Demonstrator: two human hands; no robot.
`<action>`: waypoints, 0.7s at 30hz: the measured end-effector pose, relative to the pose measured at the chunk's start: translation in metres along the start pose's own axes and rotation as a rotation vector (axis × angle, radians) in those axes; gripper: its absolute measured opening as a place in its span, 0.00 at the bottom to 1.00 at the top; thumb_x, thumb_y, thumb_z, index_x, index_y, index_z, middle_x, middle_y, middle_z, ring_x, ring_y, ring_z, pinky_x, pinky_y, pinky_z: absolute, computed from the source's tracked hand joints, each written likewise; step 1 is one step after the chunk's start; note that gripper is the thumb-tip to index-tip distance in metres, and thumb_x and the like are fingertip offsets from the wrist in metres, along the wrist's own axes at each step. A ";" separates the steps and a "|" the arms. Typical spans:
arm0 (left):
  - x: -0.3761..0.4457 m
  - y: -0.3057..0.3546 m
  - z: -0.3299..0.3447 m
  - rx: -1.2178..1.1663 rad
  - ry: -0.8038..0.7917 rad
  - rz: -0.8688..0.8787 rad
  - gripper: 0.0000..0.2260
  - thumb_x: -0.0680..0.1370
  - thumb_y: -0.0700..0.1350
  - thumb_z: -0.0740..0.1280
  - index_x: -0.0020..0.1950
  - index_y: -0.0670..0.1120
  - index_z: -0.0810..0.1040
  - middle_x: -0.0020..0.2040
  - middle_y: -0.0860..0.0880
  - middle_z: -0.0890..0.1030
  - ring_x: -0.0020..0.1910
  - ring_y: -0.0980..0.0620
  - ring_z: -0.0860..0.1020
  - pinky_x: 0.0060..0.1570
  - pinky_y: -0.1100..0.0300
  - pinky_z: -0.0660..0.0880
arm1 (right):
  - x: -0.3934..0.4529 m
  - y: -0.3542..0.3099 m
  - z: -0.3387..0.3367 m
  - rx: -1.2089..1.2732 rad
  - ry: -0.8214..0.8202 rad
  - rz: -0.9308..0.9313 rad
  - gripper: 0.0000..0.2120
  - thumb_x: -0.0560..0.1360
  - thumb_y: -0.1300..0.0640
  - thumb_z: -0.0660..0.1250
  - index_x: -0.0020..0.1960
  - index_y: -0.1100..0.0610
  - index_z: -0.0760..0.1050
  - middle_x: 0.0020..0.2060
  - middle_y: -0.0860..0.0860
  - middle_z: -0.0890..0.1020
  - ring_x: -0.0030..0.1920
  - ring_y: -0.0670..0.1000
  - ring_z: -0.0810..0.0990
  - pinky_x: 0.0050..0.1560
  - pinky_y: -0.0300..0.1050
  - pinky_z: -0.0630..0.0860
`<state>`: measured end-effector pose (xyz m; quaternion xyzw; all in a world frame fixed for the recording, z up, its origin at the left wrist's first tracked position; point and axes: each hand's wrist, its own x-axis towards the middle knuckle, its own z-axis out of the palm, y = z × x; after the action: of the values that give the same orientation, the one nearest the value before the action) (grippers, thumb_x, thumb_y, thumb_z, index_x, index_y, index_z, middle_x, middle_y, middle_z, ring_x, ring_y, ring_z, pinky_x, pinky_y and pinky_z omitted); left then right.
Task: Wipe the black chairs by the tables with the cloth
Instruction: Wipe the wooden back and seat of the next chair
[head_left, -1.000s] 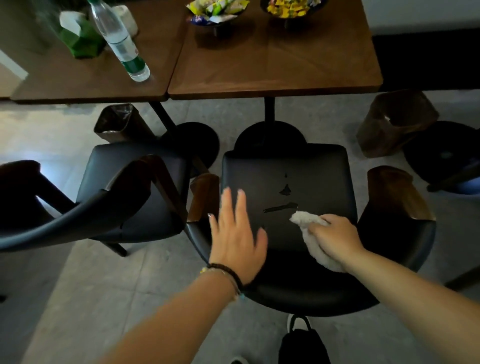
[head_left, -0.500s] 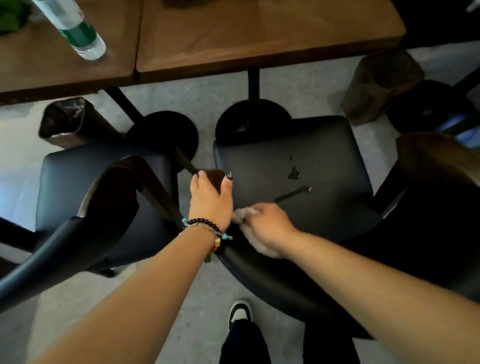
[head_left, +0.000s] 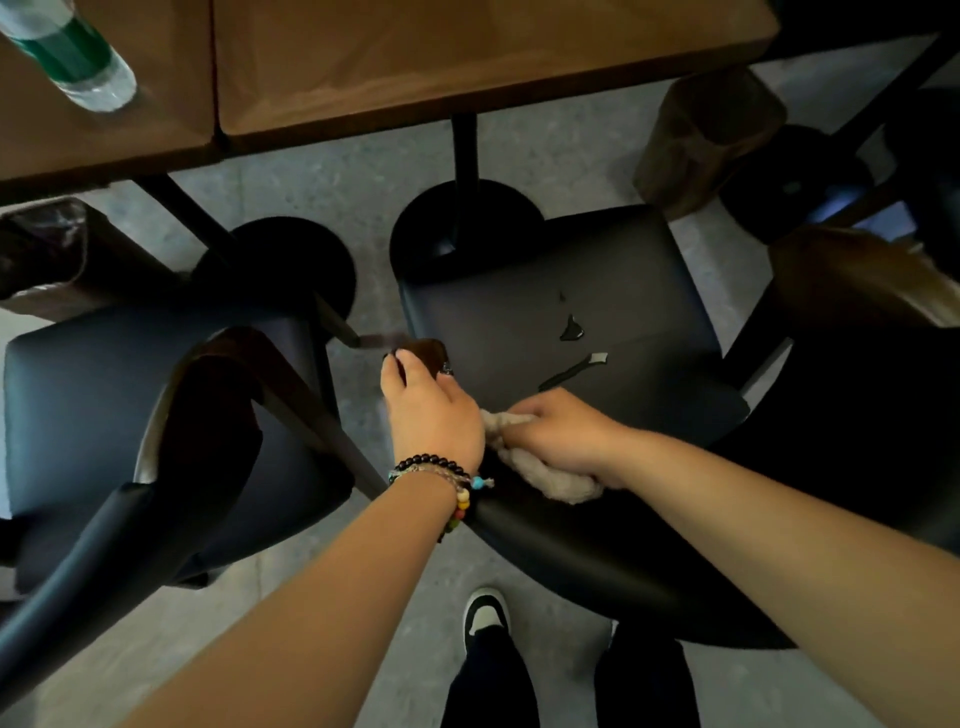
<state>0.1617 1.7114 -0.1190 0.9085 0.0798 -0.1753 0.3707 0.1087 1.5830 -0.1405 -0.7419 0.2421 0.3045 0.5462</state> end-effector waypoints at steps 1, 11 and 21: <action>0.000 0.000 -0.001 -0.014 -0.002 -0.003 0.24 0.84 0.46 0.52 0.79 0.44 0.51 0.79 0.49 0.48 0.76 0.48 0.56 0.70 0.59 0.57 | -0.005 -0.001 0.002 -0.028 0.028 -0.019 0.11 0.62 0.42 0.65 0.35 0.48 0.81 0.27 0.45 0.80 0.31 0.42 0.79 0.32 0.38 0.72; -0.002 0.003 -0.001 -0.050 -0.001 -0.041 0.23 0.84 0.45 0.51 0.79 0.44 0.52 0.79 0.49 0.48 0.76 0.50 0.54 0.67 0.65 0.54 | 0.035 -0.021 0.024 -0.136 0.072 0.150 0.20 0.78 0.44 0.63 0.48 0.61 0.79 0.48 0.59 0.82 0.51 0.59 0.81 0.45 0.46 0.75; -0.001 0.000 0.000 -0.163 0.006 -0.065 0.27 0.83 0.56 0.49 0.79 0.45 0.55 0.79 0.51 0.51 0.76 0.54 0.54 0.63 0.69 0.48 | 0.022 -0.024 0.034 0.521 0.221 0.231 0.15 0.76 0.47 0.63 0.39 0.55 0.81 0.29 0.54 0.81 0.29 0.52 0.81 0.30 0.43 0.74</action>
<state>0.1604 1.7115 -0.1186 0.8729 0.1243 -0.1773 0.4372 0.1342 1.6214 -0.1474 -0.5730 0.4528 0.2097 0.6502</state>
